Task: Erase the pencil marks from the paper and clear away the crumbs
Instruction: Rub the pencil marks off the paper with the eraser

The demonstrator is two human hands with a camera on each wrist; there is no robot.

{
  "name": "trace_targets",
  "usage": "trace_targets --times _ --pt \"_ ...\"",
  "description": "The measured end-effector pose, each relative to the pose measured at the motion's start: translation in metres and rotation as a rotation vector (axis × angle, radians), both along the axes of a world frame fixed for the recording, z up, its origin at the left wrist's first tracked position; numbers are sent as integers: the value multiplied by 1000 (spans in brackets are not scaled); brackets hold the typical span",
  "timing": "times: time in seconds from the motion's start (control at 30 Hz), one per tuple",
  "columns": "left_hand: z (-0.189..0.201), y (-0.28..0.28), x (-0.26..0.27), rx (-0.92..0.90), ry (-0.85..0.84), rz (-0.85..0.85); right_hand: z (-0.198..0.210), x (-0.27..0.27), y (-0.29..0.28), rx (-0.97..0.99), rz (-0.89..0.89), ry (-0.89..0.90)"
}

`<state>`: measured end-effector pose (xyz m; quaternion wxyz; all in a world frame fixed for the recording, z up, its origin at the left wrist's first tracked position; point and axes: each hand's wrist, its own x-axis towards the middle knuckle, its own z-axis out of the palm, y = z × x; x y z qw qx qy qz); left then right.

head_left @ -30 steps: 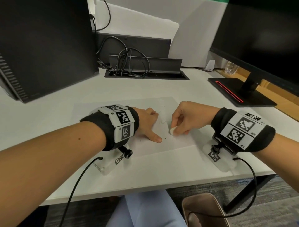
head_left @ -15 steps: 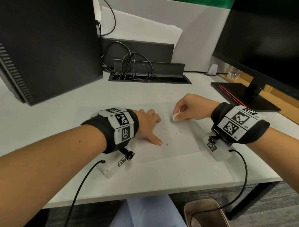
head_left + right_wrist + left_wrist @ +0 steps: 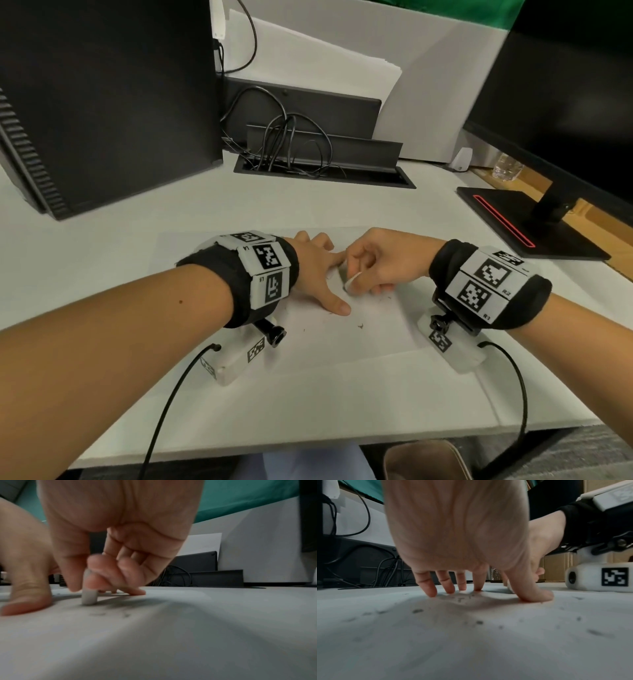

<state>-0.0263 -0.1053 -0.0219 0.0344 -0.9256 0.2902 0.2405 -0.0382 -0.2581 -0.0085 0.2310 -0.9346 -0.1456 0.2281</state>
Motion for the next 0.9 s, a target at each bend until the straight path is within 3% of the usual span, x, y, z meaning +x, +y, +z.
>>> trace_targets --times 0.13,0.27,0.43,0.57,0.7,0.83,0.9 --pt "0 0 0 35 -13 -20 1 8 -2 -73 -29 -165" --pt "-1 0 0 43 -19 -25 -2 2 3 17 4 -21" --pt "0 -1 0 77 -38 -31 0 7 1 -28 -49 -120" --pt "1 -1 -2 74 -34 -26 -3 -4 9 -2 11 -44" --pt "3 -2 -5 103 -47 -31 1 5 1 -83 -76 -188" --pt "3 -2 -4 91 -41 -30 -2 -4 9 2 -11 -43" --pt "3 -3 -5 99 -40 -31 -2 -1 5 -24 -35 -90"
